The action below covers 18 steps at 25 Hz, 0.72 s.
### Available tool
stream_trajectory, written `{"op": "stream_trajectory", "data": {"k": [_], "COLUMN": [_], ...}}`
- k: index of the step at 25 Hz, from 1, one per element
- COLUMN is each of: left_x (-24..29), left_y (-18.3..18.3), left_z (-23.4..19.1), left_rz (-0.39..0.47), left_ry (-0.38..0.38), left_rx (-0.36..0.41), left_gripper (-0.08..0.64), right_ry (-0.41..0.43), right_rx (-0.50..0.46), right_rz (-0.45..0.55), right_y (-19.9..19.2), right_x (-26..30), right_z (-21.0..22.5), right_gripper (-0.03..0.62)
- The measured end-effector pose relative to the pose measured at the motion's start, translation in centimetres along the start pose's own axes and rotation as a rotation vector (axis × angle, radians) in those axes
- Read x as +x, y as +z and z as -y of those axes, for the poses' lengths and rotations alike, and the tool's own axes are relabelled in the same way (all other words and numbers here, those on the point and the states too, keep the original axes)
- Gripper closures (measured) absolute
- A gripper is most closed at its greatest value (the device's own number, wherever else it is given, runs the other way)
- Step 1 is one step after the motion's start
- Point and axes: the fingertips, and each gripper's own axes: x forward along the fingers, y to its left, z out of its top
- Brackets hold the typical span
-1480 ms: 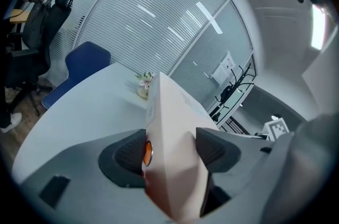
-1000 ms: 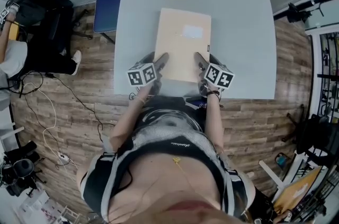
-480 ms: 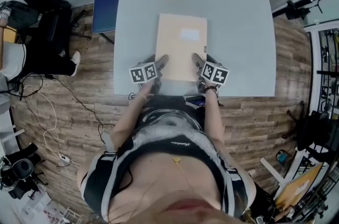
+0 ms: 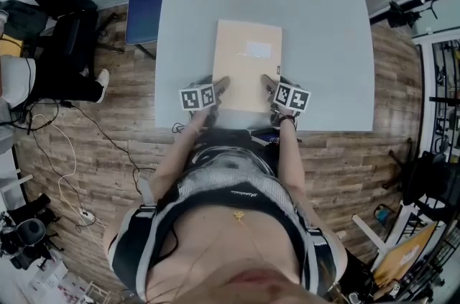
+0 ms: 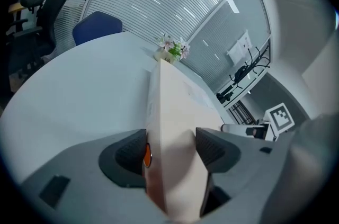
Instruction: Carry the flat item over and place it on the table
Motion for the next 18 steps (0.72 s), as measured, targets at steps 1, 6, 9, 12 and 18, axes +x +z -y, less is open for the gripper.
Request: {"op": "stream_trajectory", "data": {"k": [1, 6, 9, 12, 18], "left_x": [-0.01, 0.02, -0.01, 0.04, 0.00], "left_y": [-0.05, -0.13, -0.14, -0.19, -0.15], "left_z": [0.00, 0.00, -0.09, 0.01, 0.11], "left_rz": [-0.005, -0.014, -0.008, -0.007, -0.008], "left_ry": [-0.001, -0.005, -0.006, -0.007, -0.001], "left_rx": [0.001, 0.007, 0.012, 0.016, 0.024], "left_gripper": [0.273, 0.273, 0.273, 0.273, 0.273], "right_ry": [0.000, 0.001, 0.001, 0.004, 0.001], "right_rx": [0.002, 0.011, 0.012, 0.017, 0.028], "right_rz": [0.002, 0.012, 0.011, 0.018, 0.033], "right_y": [-0.06, -0.16, -0.24, -0.31, -0.30], "right_x": [-0.03, 0.01, 0.14, 0.06, -0.07], "right_z": [0.04, 0.22, 0.17, 0.33, 0.35], "right_gripper": [0.295, 0.290, 0.288, 0.287, 0.285]}}
